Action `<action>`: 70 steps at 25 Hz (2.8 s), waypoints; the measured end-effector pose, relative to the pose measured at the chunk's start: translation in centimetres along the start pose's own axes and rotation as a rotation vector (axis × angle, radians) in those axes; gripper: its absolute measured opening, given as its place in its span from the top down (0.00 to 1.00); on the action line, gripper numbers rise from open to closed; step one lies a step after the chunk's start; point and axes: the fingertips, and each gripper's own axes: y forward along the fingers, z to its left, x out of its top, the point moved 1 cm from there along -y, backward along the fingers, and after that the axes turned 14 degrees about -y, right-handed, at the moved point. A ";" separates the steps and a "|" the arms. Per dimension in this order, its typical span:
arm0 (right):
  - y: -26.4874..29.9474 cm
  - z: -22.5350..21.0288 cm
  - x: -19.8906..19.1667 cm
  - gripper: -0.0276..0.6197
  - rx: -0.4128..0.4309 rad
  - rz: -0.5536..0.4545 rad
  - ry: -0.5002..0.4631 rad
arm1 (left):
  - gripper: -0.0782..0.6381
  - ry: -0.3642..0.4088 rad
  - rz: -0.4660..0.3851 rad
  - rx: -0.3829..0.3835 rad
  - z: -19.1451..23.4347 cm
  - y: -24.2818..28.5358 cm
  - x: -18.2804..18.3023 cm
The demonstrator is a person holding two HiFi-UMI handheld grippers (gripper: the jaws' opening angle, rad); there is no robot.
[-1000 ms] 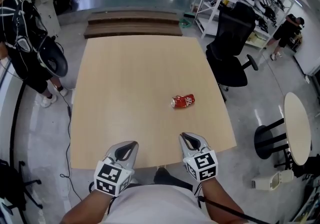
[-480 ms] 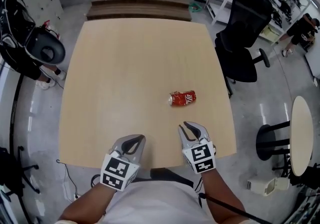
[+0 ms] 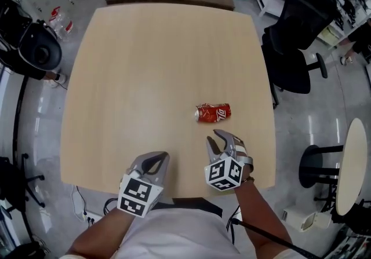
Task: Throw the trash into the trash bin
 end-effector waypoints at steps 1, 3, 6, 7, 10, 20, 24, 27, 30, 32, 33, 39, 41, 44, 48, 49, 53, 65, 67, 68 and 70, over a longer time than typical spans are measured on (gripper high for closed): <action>0.5 -0.1 -0.3 0.77 0.002 0.010 -0.041 | 0.88 -0.007 0.003 0.004 0.0 0.3 -0.1; 1.6 -0.3 -0.9 0.75 0.012 0.028 -0.118 | 0.88 -0.024 0.006 0.010 0.0 0.9 -0.1; 3.1 -0.4 -1.2 0.72 0.032 0.051 -0.227 | 0.88 -0.047 0.003 0.017 0.0 1.6 0.0; 3.6 -0.4 -1.4 0.70 0.038 0.062 -0.265 | 0.88 -0.055 0.002 0.018 -0.1 1.8 0.0; 4.8 -0.7 -1.9 0.63 0.028 0.108 -0.394 | 0.88 -0.087 0.002 0.017 -0.2 2.3 -0.1; 6.8 -0.7 -2.5 0.55 -0.065 0.159 -0.577 | 0.88 -0.132 0.006 0.035 0.2 3.2 -0.7; 7.8 -1.2 -2.2 0.55 -0.071 0.158 -0.581 | 0.88 -0.139 0.009 0.043 0.5 3.0 -0.8; 8.3 -1.5 -1.9 0.55 -0.048 0.146 -0.597 | 0.88 -0.148 0.012 0.051 0.6 2.9 -1.1; 8.8 -1.1 -1.9 0.58 0.017 0.134 -0.606 | 0.88 -0.156 0.010 0.052 0.6 3.0 -1.2; 9.1 -1.0 -1.9 0.64 0.051 0.129 -0.610 | 0.88 -0.160 0.009 0.051 0.6 3.1 -1.2; 9.2 -1.2 -1.9 0.66 0.054 0.127 -0.612 | 0.88 -0.161 0.008 0.051 0.6 3.1 -1.2; 9.7 -2.3 -1.3 0.76 0.101 0.110 -0.570 | 0.88 -0.165 -0.002 0.052 0.7 3.0 -0.9; 9.6 -2.6 -1.2 0.77 0.093 0.108 -0.565 | 0.88 -0.165 -0.006 0.054 0.8 3.0 -0.9; 9.0 -2.7 -0.5 0.78 0.072 0.091 -0.536 | 0.88 -0.157 -0.013 0.048 0.9 2.9 -0.7; 7.7 -3.0 0.7 0.80 0.048 0.057 -0.429 | 0.88 -0.142 -0.031 0.033 0.8 2.5 -0.3; 7.3 -3.1 1.1 0.80 0.040 0.048 -0.395 | 0.88 -0.139 -0.037 0.028 0.8 2.3 -0.1; 5.5 -3.3 2.3 0.81 0.003 0.039 -0.312 | 0.88 -0.112 -0.043 0.000 0.6 1.3 0.1; -2.7 -2.6 5.4 0.81 -0.055 -0.082 0.197 | 0.88 -0.021 -0.076 -0.075 0.4 -1.9 1.3; -4.3 -2.4 6.0 0.81 -0.044 -0.131 0.348 | 0.88 -0.008 -0.090 -0.090 0.4 -2.5 1.8; -5.1 -2.3 6.2 0.81 -0.038 -0.158 0.426 | 0.88 0.000 -0.095 -0.099 0.2 -2.8 2.0; -6.6 -2.2 6.3 0.81 -0.038 -0.199 0.558 | 0.88 0.019 -0.104 -0.122 -0.2 -3.4 2.4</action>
